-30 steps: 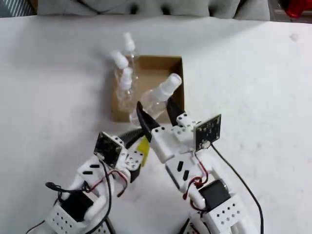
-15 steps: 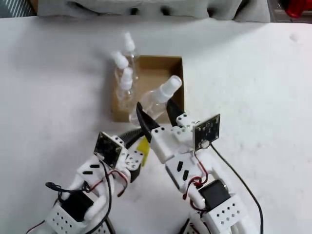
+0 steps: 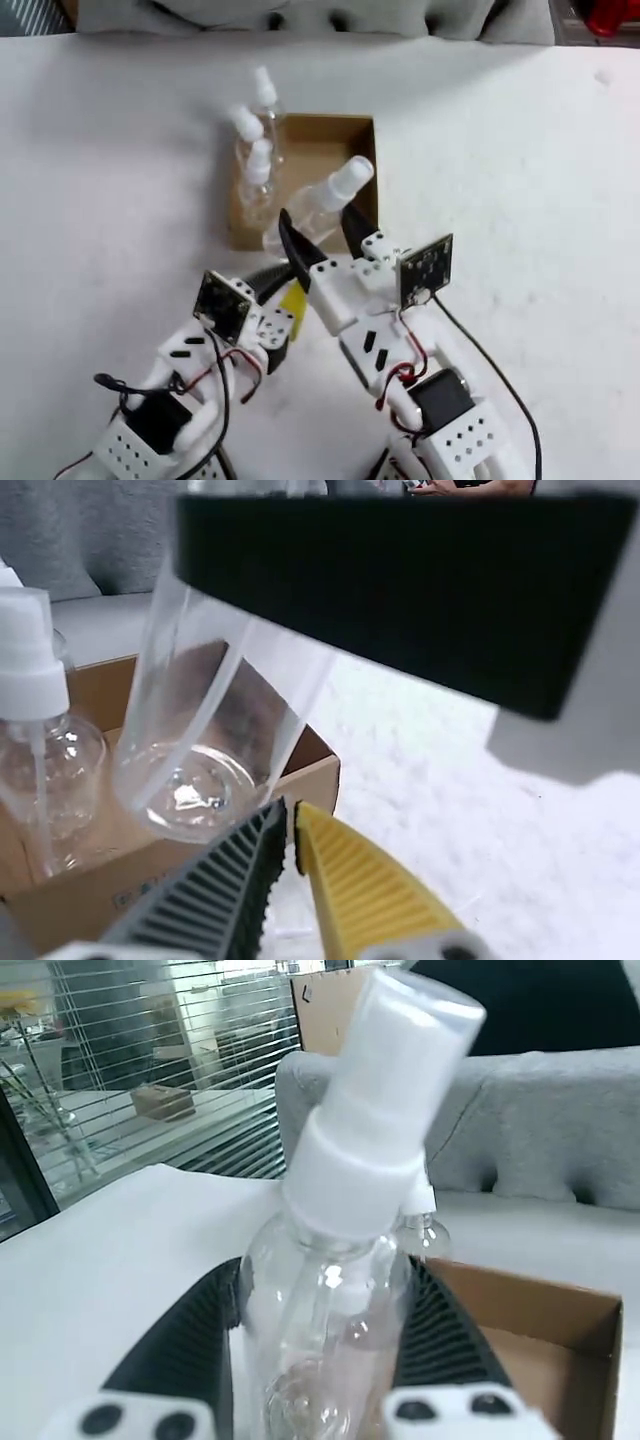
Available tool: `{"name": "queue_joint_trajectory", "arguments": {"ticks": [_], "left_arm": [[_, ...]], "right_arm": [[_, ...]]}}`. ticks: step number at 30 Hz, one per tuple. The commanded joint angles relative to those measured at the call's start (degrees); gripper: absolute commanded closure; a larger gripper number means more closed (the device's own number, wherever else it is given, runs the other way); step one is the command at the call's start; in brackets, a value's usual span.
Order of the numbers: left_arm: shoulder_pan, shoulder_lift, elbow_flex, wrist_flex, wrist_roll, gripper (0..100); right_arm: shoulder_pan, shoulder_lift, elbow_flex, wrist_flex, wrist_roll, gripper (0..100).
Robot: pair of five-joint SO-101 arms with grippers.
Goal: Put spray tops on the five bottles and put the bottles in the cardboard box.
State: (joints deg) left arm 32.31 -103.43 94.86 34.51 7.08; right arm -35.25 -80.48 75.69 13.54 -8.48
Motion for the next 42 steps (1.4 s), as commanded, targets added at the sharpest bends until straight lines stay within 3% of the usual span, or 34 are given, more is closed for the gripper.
{"name": "queue_joint_trajectory", "arguments": {"ticks": [1,9,13,42], "left_arm": [[-1.9,-1.5,-0.7,-1.8,-0.2,98],[-5.1,-1.5,-0.7,-2.5,0.1,98],[-7.9,-1.5,-0.6,-4.7,4.2,98],[-7.3,-1.5,0.2,-3.6,4.7,98]], "right_arm": [[0.0,-0.2,-3.1,0.3,-0.3,98.4],[0.2,-0.3,-3.0,0.4,-0.3,98.4],[0.2,-0.3,-3.0,0.4,-0.3,98.4],[3.2,-0.3,-4.2,-1.8,-0.3,98.4]]}}
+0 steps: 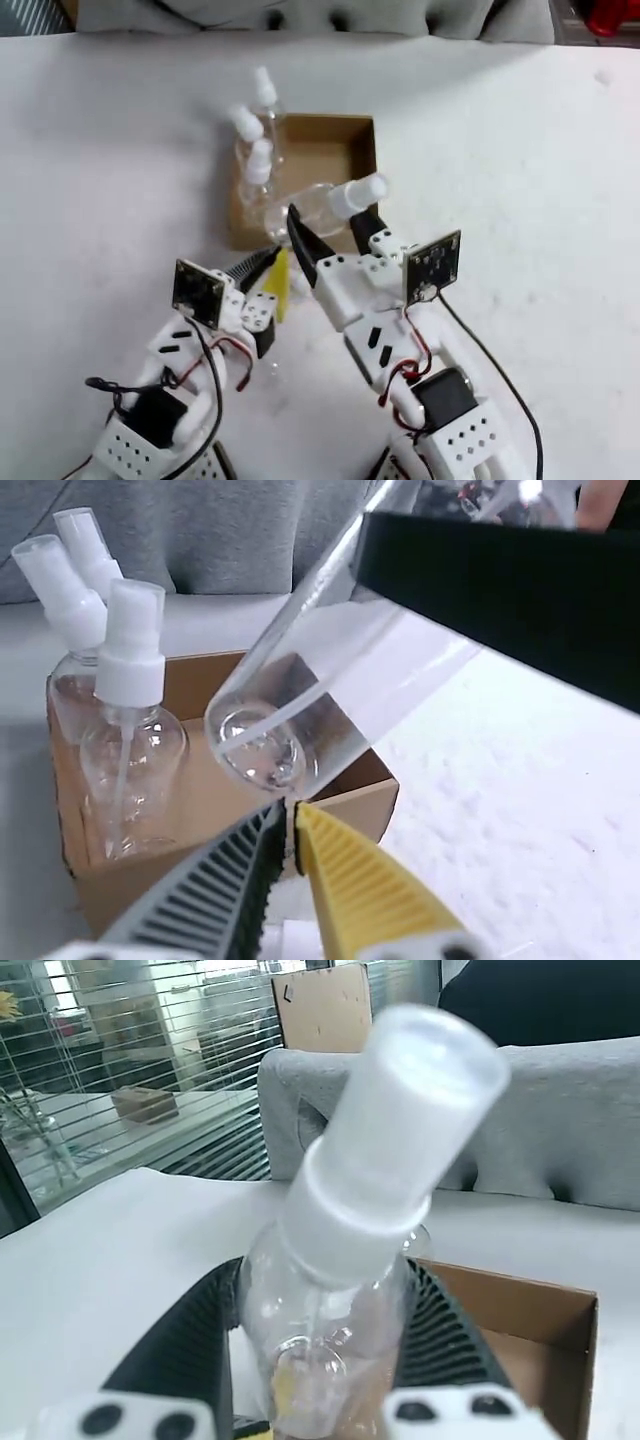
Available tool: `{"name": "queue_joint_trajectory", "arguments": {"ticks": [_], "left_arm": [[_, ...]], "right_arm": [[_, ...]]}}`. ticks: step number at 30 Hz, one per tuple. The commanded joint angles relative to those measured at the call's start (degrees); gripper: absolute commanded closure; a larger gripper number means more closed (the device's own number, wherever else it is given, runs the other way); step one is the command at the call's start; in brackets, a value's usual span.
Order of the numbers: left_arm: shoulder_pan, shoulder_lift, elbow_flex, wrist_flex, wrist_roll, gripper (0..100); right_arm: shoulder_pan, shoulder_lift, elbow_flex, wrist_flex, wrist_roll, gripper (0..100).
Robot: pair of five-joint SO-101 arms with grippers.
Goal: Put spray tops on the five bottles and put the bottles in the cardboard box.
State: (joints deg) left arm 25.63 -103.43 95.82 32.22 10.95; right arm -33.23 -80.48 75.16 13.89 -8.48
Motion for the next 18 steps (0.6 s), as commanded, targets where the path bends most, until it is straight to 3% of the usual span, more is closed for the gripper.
{"name": "queue_joint_trajectory", "arguments": {"ticks": [1,12,18], "left_arm": [[-0.6,-1.5,-0.8,-1.3,0.8,98],[-1.1,-1.5,-0.8,1.4,-1.8,98],[-1.1,-1.5,-0.7,1.5,-5.3,98]], "right_arm": [[2.1,-0.3,-3.7,-2.4,-0.3,98.4],[8.8,0.4,-4.5,-2.6,-0.2,98.4],[9.6,11.2,-8.4,-2.8,-0.6,98.4]]}}
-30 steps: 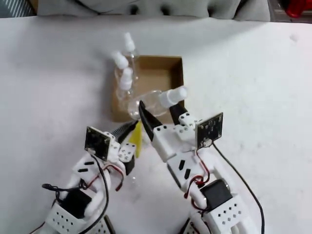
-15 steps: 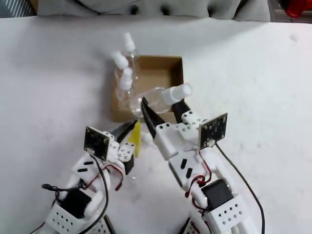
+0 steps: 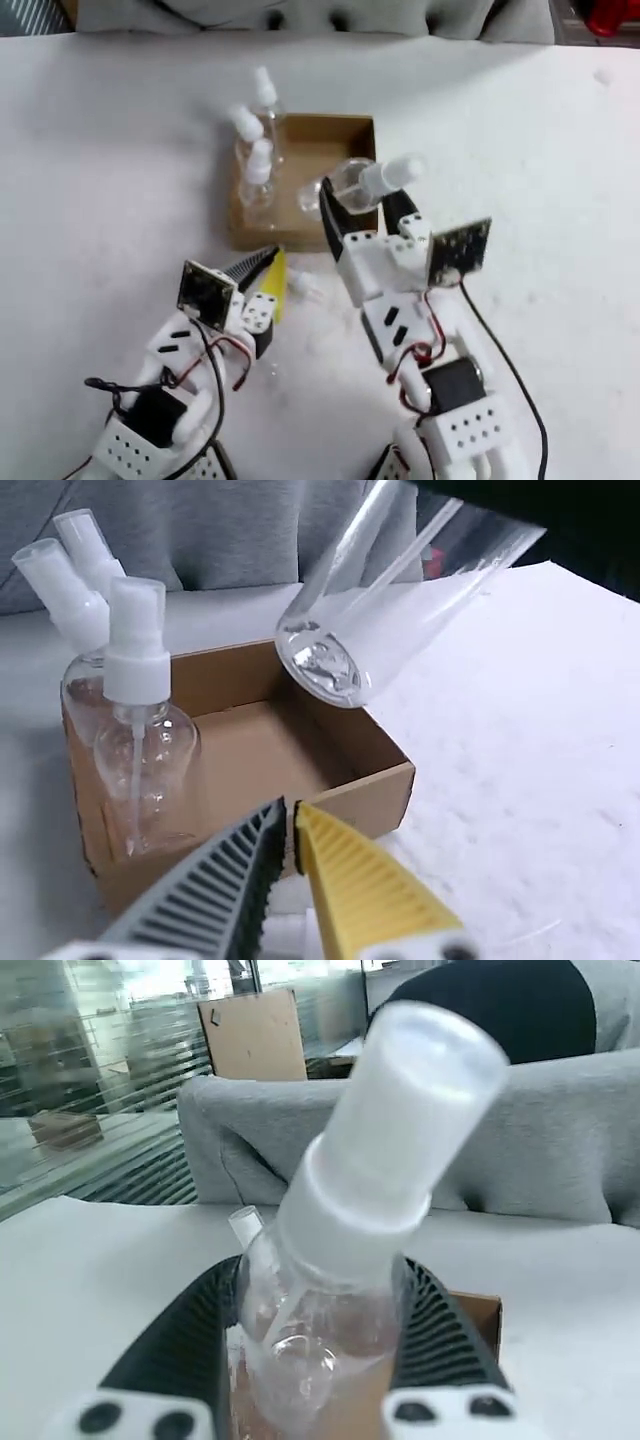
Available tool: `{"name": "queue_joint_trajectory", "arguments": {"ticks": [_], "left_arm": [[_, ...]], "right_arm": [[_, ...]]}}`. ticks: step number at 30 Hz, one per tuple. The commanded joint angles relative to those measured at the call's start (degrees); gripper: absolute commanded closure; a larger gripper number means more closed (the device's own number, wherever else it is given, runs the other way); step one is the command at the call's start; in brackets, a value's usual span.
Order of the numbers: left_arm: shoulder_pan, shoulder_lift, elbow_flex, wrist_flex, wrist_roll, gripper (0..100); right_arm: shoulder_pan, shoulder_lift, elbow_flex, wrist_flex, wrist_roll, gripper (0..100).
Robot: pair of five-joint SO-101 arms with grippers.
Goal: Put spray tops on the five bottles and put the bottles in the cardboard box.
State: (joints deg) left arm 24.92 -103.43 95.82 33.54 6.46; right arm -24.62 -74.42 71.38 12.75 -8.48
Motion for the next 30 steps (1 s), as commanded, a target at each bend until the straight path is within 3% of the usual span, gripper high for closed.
{"name": "queue_joint_trajectory", "arguments": {"ticks": [1,7,16,21,25,30], "left_arm": [[-0.3,-1.5,-0.7,0.2,-0.8,98],[0.0,-1.5,1.0,-0.3,-0.8,98],[0.1,-1.5,1.1,-2.7,-0.6,98],[3.6,-1.5,1.1,-4.9,7.6,98],[8.0,-1.5,1.1,-4.4,5.7,98],[8.0,-1.5,1.1,-4.4,4.0,98]], "right_arm": [[1.0,6.9,-4.7,-2.6,-0.6,98.4],[1.4,13.7,-4.9,-7.3,-0.6,98.4],[-0.7,7.1,-5.1,-1.3,-0.6,98.4],[-6.4,3.4,-4.8,2.1,-0.6,98.4],[-7.8,3.2,-4.7,2.2,-0.6,98.4],[-7.9,2.7,-4.9,5.6,-0.7,98.4]]}}
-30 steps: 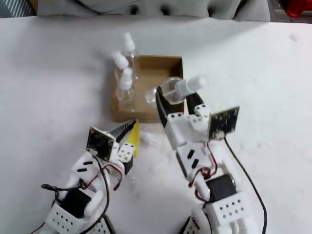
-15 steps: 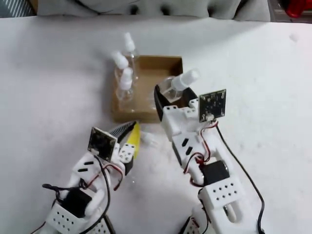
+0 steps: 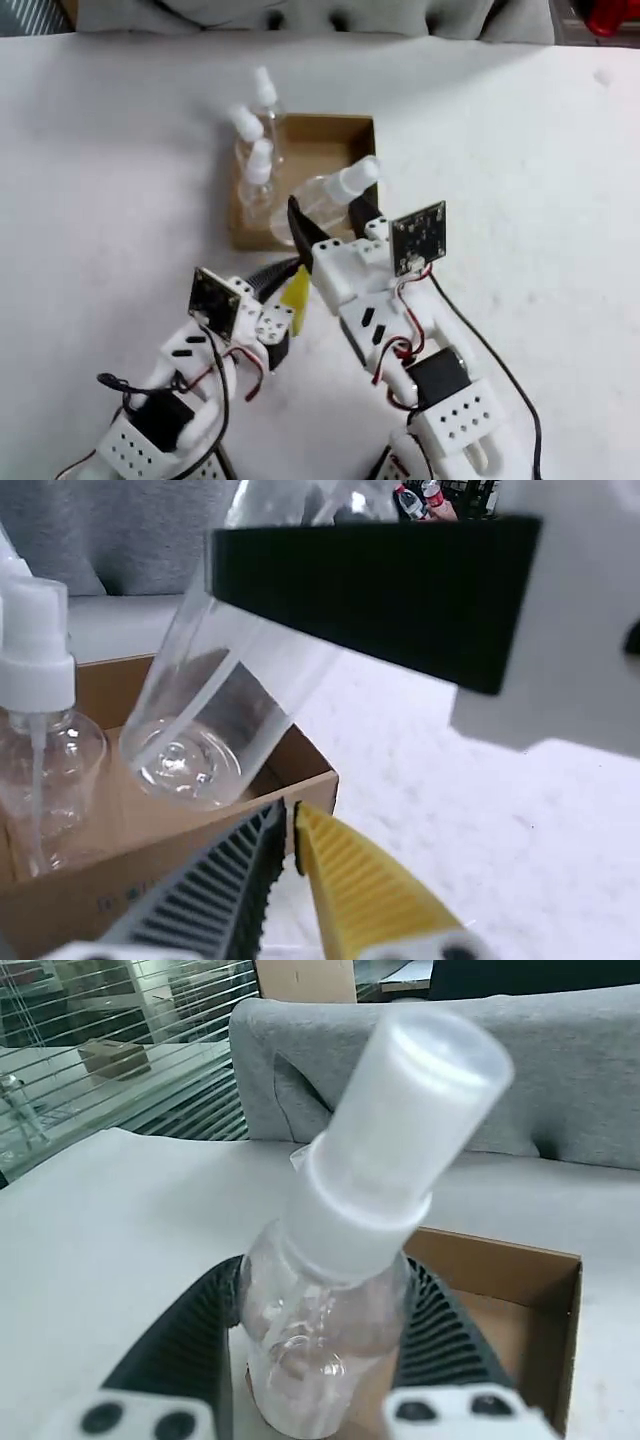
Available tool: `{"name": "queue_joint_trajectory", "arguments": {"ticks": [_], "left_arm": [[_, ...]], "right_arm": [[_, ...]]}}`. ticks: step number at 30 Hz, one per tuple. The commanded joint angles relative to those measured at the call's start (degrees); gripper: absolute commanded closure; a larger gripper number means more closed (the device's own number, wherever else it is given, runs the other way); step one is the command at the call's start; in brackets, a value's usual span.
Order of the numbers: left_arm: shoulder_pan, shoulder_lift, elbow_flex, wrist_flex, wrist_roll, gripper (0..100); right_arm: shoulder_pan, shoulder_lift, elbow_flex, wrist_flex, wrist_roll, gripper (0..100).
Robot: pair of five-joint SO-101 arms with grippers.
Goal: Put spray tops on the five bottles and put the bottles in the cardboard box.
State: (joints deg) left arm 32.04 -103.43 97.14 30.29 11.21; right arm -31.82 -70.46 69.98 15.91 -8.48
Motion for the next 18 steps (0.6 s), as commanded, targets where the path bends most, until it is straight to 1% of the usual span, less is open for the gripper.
{"name": "queue_joint_trajectory", "arguments": {"ticks": [1,8,14,18], "left_arm": [[0.9,-1.5,-0.2,-1.1,-0.8,98],[-1.2,-1.4,-0.2,-1.1,-0.8,98],[-2.2,-1.4,-0.2,-1.1,-0.8,98],[-2.2,-1.4,-0.2,-1.1,-0.8,98]], "right_arm": [[-0.8,-1.3,-3.6,2.9,-0.7,98.4],[-4.3,-1.3,-4.4,6.3,-0.6,98.4],[-4.5,-1.3,-7.4,12.4,-0.6,98.4],[-4.2,-1.3,-8.4,14.5,-0.5,98.4]]}}
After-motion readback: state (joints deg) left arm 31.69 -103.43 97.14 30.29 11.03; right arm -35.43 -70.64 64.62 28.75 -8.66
